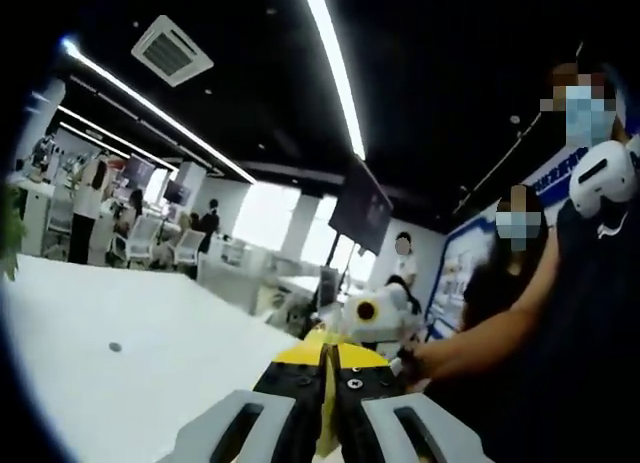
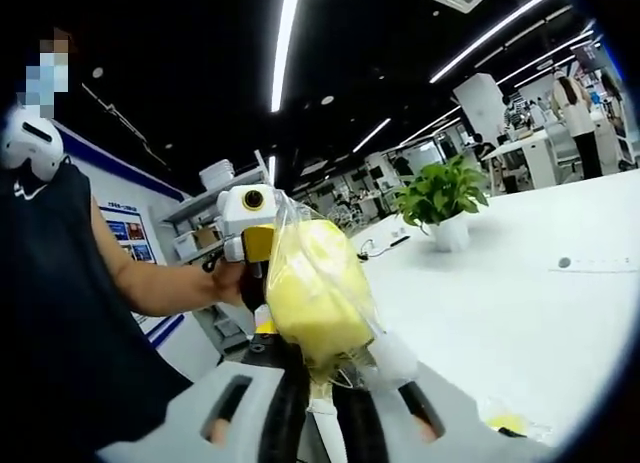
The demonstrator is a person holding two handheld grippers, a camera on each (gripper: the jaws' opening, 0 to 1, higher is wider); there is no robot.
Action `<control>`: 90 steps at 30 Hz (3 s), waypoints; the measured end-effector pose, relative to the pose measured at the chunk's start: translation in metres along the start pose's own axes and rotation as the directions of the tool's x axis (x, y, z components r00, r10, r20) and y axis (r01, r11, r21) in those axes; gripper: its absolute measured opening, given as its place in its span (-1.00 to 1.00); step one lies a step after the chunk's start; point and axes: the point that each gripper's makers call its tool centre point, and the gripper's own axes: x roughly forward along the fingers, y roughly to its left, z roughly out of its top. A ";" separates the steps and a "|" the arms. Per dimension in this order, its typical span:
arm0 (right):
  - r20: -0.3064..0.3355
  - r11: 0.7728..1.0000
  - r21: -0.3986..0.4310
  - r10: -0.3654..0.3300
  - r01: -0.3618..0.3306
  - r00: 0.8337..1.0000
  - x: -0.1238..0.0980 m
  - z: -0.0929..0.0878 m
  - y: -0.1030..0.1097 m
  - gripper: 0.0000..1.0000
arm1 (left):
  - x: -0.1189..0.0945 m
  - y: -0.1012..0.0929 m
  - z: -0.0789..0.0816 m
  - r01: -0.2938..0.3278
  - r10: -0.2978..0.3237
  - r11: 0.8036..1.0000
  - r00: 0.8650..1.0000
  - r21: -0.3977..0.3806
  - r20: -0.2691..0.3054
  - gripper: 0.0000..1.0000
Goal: Compare the silicone blocks by pressing each to a similar depth, holding the contact briefly, and releasing to observe deformation and rebound differences across the visible hardness samples.
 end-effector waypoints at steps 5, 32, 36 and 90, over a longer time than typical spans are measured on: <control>-0.011 1.000 0.004 0.003 -0.003 1.000 0.000 0.000 0.002 -0.95 | 0.000 0.000 0.001 -0.009 0.009 0.999 1.000 -0.032 -0.001 -1.00; -0.087 1.000 -0.001 0.013 -0.013 0.996 0.009 -0.016 0.007 -0.94 | -0.016 0.002 -0.011 -0.078 0.078 0.994 0.997 -0.076 -0.004 -1.00; -0.090 1.000 -0.008 0.010 -0.011 0.996 0.009 -0.016 0.005 -0.95 | -0.016 0.005 -0.012 -0.087 0.085 0.993 0.996 -0.075 -0.028 -1.00; -0.021 0.994 -0.072 -0.083 0.081 0.996 0.015 -0.001 -0.008 -0.16 | -0.018 0.005 0.008 -0.097 0.102 0.988 0.994 -0.120 0.037 -1.00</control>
